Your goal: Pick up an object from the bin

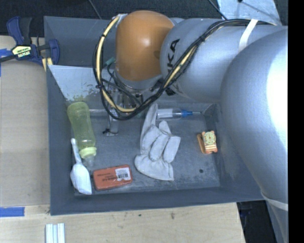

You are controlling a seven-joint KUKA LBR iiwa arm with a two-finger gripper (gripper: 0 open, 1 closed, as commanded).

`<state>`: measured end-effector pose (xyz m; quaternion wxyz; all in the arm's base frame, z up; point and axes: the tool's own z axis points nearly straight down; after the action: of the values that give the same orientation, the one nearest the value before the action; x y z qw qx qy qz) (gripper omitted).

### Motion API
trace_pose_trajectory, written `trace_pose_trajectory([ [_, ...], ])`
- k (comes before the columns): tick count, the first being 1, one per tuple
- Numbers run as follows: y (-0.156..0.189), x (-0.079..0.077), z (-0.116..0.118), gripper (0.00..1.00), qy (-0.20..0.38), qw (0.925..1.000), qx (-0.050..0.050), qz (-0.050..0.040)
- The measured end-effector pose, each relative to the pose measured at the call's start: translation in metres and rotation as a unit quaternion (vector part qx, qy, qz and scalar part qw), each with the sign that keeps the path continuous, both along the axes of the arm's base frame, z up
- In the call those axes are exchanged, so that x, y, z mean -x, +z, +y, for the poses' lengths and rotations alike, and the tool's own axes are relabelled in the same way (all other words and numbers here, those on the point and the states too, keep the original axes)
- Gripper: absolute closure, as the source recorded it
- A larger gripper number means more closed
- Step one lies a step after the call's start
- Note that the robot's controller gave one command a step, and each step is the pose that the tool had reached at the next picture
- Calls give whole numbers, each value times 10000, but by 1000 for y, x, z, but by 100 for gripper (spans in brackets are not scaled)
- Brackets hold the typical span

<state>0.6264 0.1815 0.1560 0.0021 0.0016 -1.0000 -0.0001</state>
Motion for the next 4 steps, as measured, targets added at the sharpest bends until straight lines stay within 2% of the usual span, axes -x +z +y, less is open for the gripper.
trace_pose_trajectory([
  [1,5,-1,-1,0,-16,10000,-7,-34],
  [2,-37,11,27,0,1537,9881,-4,-59],
  [3,-49,22,45,0,2073,9783,-5,-58],
  [4,-37,35,54,0,3795,9252,-8,-46],
])
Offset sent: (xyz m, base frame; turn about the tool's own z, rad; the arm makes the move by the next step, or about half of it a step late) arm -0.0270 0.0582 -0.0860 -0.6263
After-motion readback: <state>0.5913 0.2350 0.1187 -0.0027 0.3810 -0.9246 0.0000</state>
